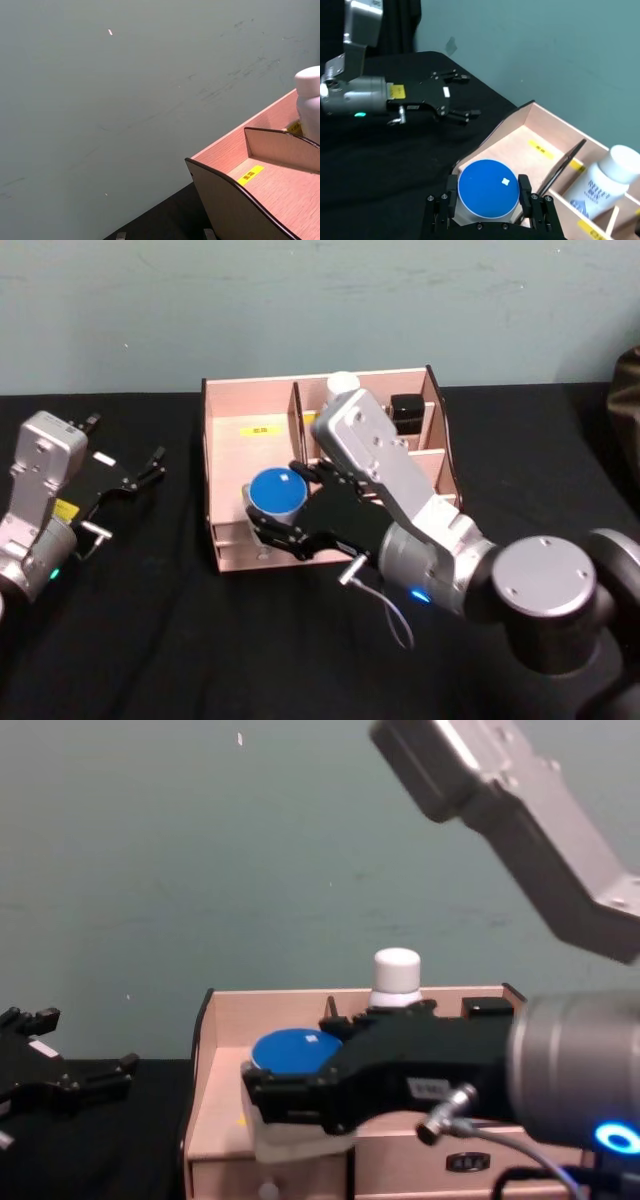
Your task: Pick up the facial cleanser and watermelon frost from the table and place them into the tiered storage box.
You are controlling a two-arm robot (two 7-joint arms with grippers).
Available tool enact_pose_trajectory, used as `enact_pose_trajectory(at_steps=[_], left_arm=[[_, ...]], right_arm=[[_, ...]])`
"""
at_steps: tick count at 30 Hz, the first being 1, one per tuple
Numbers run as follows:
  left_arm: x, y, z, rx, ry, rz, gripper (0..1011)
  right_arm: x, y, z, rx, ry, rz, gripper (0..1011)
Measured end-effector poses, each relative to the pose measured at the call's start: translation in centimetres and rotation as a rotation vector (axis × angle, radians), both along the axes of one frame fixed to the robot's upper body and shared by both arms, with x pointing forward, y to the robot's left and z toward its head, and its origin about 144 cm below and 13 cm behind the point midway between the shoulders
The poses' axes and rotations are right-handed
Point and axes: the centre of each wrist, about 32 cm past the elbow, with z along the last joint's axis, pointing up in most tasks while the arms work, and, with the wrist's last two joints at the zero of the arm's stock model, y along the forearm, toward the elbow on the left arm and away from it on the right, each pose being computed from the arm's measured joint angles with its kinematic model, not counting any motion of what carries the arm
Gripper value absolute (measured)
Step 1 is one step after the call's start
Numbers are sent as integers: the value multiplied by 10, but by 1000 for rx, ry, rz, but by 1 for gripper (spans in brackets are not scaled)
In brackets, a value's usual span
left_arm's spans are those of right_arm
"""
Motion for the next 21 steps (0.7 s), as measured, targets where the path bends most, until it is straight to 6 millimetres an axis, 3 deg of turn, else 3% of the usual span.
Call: enact_pose_trajectory(at_steps=[21], left_arm=[[0, 0, 0, 0, 0, 0, 1001]], right_arm=[[45, 21, 2, -21, -36, -87, 739]])
